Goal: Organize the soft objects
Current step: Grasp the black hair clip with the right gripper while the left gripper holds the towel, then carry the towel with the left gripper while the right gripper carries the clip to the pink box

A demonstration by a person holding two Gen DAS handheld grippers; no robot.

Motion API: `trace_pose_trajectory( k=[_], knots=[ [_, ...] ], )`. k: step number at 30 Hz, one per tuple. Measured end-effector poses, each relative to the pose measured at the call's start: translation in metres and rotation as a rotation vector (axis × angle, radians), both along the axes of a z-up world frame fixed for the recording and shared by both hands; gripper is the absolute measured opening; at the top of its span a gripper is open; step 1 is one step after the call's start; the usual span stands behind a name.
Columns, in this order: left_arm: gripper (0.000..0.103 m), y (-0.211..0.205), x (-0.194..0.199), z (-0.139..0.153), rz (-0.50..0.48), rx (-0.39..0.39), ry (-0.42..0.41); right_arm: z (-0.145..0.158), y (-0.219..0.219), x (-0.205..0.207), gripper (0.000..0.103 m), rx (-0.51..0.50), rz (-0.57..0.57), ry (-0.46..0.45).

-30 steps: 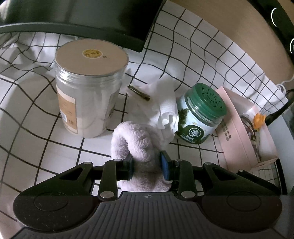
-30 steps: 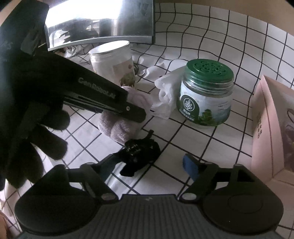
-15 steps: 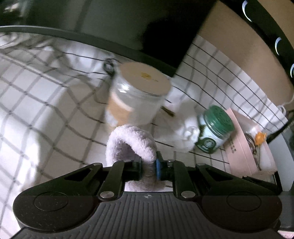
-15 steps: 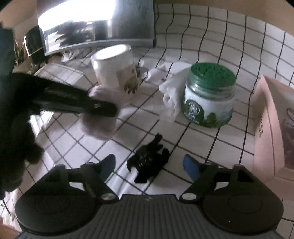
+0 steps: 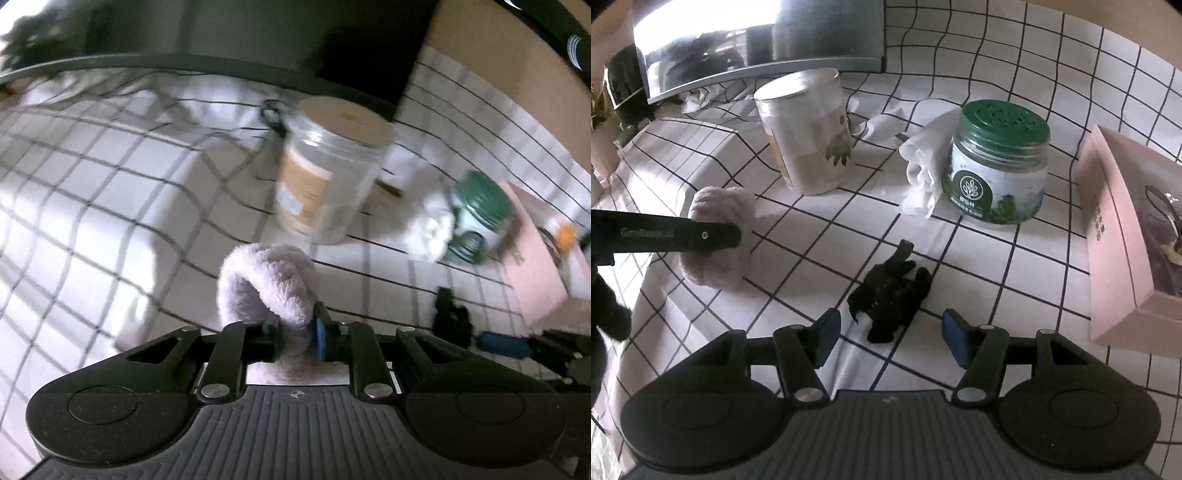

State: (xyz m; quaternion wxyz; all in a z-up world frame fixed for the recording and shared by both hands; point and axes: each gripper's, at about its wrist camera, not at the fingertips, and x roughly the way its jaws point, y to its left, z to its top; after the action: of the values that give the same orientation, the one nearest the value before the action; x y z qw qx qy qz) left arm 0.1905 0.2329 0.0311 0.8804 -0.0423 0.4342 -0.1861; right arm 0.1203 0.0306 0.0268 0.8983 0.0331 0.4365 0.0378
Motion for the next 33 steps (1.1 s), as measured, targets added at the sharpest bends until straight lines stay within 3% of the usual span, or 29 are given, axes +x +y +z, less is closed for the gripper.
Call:
trace_pose_trajectory(
  k=[3,5,9,12,16,19,22,31,33],
  knots=[
    [0.021,-0.003,0.001,-0.004,-0.064,-0.014,0.014,-0.001,0.003,-0.004,0.065,-0.022,0.0,0.0],
    [0.022,-0.007,-0.001,-0.004,-0.096,0.021,0.005,-0.001,0.004,-0.006,0.066,-0.021,-0.001,-0.001],
    [0.023,-0.006,0.0,-0.004,-0.101,0.025,0.005,0.002,-0.001,-0.008,0.066,0.007,-0.056,-0.001],
    [0.022,-0.004,-0.002,-0.005,-0.107,0.025,-0.011,0.011,-0.001,-0.009,0.065,-0.001,-0.117,-0.072],
    [0.02,-0.002,-0.004,-0.006,-0.111,0.015,-0.029,0.016,0.005,0.007,0.059,0.007,-0.158,-0.083],
    [0.02,0.001,-0.007,-0.008,-0.11,0.003,-0.042,0.008,0.01,0.022,0.046,0.003,-0.2,-0.021],
    [0.02,0.004,-0.008,-0.008,-0.089,-0.019,-0.039,0.005,0.012,0.02,0.038,0.005,-0.205,-0.028],
    [0.017,0.009,-0.002,-0.004,-0.057,-0.054,-0.018,0.011,0.016,0.011,0.036,-0.043,-0.147,-0.044],
    [0.016,0.014,0.001,0.008,-0.06,-0.076,-0.062,0.016,0.016,0.01,0.036,-0.051,-0.13,-0.056]
  ],
)
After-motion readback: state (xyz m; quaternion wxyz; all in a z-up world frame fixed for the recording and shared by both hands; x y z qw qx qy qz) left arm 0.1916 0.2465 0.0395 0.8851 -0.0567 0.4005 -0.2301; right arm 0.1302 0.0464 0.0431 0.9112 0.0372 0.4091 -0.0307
